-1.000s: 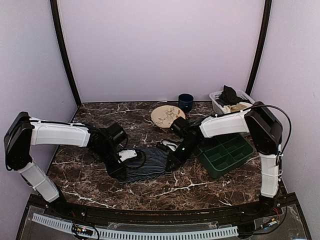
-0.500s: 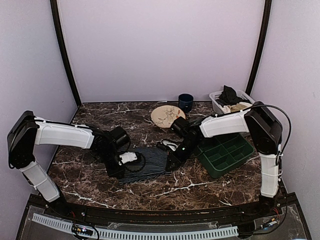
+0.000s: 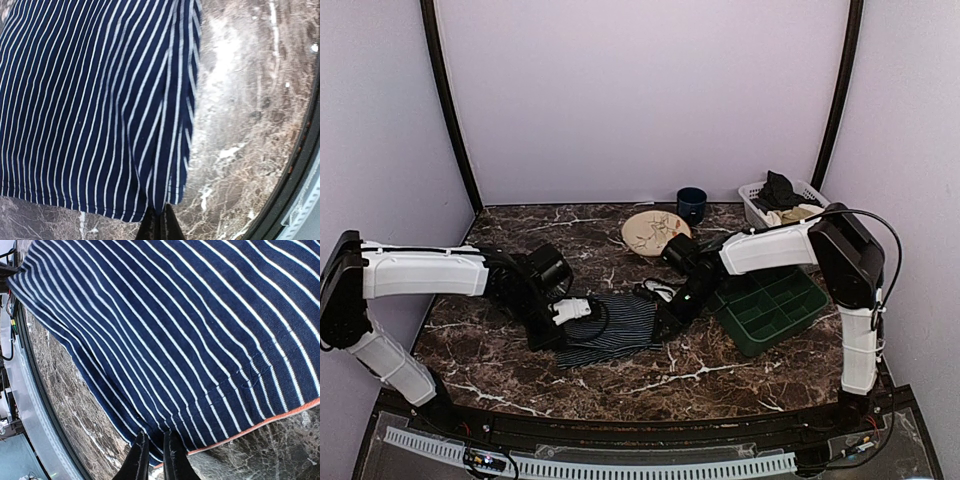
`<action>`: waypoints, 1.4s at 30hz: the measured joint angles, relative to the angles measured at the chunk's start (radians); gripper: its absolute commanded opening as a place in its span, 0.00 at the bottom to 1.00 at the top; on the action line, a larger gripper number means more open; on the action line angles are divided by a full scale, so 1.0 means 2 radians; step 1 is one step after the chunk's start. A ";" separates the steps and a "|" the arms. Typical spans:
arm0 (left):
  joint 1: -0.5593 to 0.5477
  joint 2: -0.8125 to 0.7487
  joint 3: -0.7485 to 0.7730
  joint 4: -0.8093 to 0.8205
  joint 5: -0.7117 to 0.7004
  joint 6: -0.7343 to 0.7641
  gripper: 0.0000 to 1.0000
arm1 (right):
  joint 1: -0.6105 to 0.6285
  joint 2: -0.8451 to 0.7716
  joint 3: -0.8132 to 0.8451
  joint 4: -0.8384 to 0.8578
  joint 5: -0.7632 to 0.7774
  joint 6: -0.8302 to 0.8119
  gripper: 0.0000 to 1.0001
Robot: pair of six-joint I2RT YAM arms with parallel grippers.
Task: Roll the underwear
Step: Fold the underwear at the center of the board, then smooth out the underwear at the center of the board.
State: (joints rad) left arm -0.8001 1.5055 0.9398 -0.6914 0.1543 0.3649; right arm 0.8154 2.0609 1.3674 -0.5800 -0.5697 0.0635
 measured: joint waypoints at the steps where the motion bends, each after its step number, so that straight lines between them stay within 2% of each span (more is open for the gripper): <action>1: -0.001 -0.005 0.001 -0.003 0.006 0.003 0.00 | 0.000 0.000 0.000 0.000 0.000 0.000 0.12; 9: -0.030 0.025 0.001 -0.004 0.026 0.014 0.00 | -0.001 0.000 0.000 0.000 0.000 0.000 0.12; 17: -0.044 0.056 -0.016 0.003 -0.023 0.015 0.03 | -0.002 0.000 0.000 -0.001 -0.001 -0.002 0.14; 23: -0.045 0.050 -0.016 -0.002 -0.059 0.014 0.30 | -0.002 0.000 0.001 -0.002 -0.007 -0.005 0.20; 27: -0.044 0.013 -0.014 -0.020 -0.082 0.002 0.59 | 0.002 -0.008 0.001 -0.008 -0.013 -0.003 0.27; 30: -0.027 -0.028 0.006 -0.033 -0.104 -0.024 0.69 | 0.000 -0.026 0.003 -0.017 -0.013 0.011 0.29; 33: 0.019 -0.050 0.044 -0.027 -0.104 -0.068 0.71 | -0.006 -0.043 0.023 -0.013 -0.012 0.035 0.32; 37: 0.072 -0.056 0.072 0.026 -0.082 -0.159 0.71 | -0.022 -0.044 0.057 0.016 -0.011 0.072 0.34; 42: 0.079 -0.033 0.058 0.128 -0.014 -0.286 0.70 | -0.033 -0.021 0.074 0.065 -0.011 0.124 0.34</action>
State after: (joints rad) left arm -0.6422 1.4399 1.0565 -0.4347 0.1261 -0.2066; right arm 0.7502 2.0197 1.5158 -0.4496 -0.5926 0.3115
